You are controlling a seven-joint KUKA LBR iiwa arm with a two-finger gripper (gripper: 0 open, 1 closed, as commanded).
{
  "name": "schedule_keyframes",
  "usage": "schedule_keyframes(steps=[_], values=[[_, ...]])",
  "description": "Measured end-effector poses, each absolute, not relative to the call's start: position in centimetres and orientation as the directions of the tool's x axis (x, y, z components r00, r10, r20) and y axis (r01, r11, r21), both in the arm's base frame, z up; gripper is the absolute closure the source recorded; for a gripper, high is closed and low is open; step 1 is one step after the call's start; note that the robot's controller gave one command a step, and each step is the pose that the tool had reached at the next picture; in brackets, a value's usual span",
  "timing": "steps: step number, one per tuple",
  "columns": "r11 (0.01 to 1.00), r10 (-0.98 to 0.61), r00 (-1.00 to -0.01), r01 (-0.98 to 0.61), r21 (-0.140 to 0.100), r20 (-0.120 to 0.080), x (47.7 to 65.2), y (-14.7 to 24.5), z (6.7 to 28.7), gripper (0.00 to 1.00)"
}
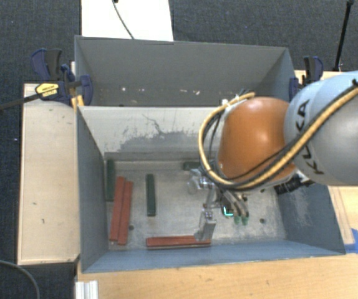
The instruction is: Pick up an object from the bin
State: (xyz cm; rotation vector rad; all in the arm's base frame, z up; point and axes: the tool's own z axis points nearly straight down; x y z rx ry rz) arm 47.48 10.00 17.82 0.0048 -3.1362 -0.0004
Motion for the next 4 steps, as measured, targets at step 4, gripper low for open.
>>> schedule_keyframes(steps=[4], values=[[0.209,-0.978,-0.209,-0.978,-0.003,-0.005,57.4,18.0,7.0,0.0]])
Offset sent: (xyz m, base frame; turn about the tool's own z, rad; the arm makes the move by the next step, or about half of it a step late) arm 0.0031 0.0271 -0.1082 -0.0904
